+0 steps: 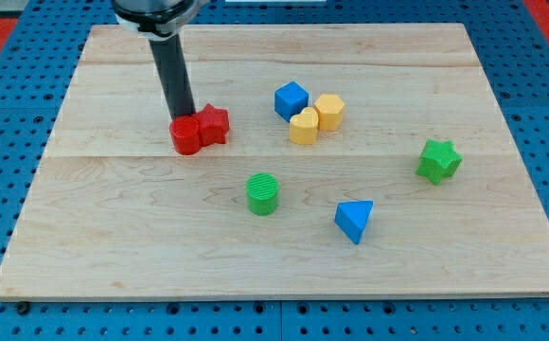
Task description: Move the red star vertically to the top of the green circle
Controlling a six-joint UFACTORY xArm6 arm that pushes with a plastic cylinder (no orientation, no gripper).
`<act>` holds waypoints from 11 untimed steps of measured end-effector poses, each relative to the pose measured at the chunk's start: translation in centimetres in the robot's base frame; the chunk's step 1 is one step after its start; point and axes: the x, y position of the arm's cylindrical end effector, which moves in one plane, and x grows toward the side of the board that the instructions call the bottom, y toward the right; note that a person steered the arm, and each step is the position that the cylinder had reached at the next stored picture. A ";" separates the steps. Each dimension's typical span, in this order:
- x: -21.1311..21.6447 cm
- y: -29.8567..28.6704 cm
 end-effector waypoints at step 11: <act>12.7 2.1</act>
